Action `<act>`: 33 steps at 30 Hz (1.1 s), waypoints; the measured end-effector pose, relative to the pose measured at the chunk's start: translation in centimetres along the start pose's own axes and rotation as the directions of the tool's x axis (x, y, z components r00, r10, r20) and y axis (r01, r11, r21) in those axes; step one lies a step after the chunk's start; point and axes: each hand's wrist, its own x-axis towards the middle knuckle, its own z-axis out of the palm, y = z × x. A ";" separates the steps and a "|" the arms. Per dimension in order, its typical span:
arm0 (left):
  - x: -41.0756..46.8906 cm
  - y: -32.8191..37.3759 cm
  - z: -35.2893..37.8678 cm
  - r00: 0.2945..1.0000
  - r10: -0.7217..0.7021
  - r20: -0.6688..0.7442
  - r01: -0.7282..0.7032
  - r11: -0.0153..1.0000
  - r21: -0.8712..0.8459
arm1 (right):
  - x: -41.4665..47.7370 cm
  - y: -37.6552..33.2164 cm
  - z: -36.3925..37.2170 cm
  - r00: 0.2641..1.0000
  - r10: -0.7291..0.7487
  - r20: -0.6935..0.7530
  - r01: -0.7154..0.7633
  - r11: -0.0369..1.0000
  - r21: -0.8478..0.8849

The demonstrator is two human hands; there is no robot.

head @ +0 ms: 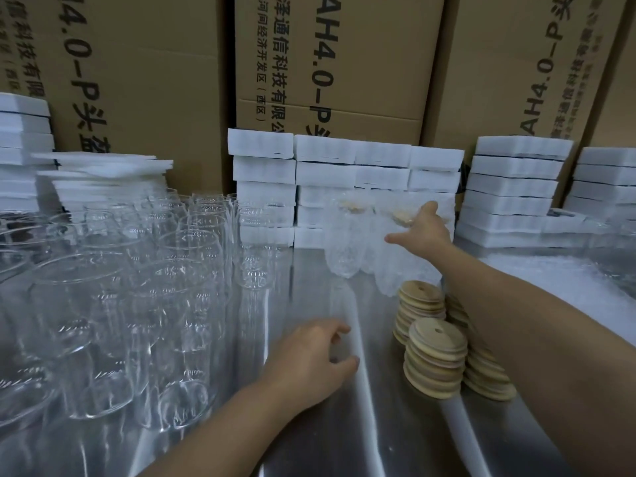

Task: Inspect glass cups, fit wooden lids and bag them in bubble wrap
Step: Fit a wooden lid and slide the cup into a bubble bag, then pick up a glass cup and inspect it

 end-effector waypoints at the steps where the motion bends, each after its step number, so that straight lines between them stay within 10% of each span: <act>1: 0.0 0.0 0.0 1.000 0.016 -0.009 -0.016 1.000 0.003 | 0.3 0.2 0.4 1.000 0.003 0.002 -0.003 1.000 -0.010; 18: -0.1 0.3 -0.3 0.996 0.084 0.019 -0.084 0.996 0.036 | -0.3 -2.1 1.0 0.984 0.146 0.105 -0.080 0.877 -0.473; 20: 0.0 0.3 -0.3 0.996 0.081 0.022 -0.081 0.996 0.034 | -0.9 -4.0 0.4 0.996 -0.045 -0.079 0.007 0.903 -0.431; 23: 0.0 0.3 -0.3 0.996 0.081 0.026 -0.082 0.996 0.035 | -2.6 -7.8 0.2 0.806 -0.489 -0.334 0.426 0.870 -0.248; 27: 0.0 0.4 -0.5 0.996 0.084 0.033 -0.085 0.995 0.049 | -5.5 -13.5 2.7 0.762 -0.647 0.011 0.645 0.757 -0.103; 33: -0.2 0.6 -1.0 0.996 0.078 0.051 -0.081 0.995 0.059 | -6.9 -16.9 8.3 0.773 -0.427 0.469 0.509 0.859 -0.058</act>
